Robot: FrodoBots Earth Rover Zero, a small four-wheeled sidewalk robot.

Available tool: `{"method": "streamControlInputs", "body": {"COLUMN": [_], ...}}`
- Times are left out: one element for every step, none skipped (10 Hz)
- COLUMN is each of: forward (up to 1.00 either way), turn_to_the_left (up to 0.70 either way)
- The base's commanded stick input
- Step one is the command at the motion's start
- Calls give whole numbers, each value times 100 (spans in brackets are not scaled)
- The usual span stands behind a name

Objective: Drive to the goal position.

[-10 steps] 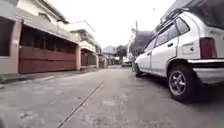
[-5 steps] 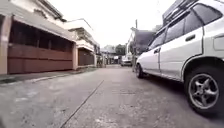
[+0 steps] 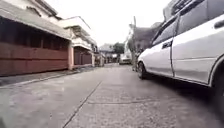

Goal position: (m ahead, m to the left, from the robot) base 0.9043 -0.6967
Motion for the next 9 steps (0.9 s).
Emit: {"method": "streamControlInputs", "body": {"forward": [100,100,100,100,100,100,100,100,100], "turn_to_the_left": [0,0,0,0,0,0,0,0,0]}}
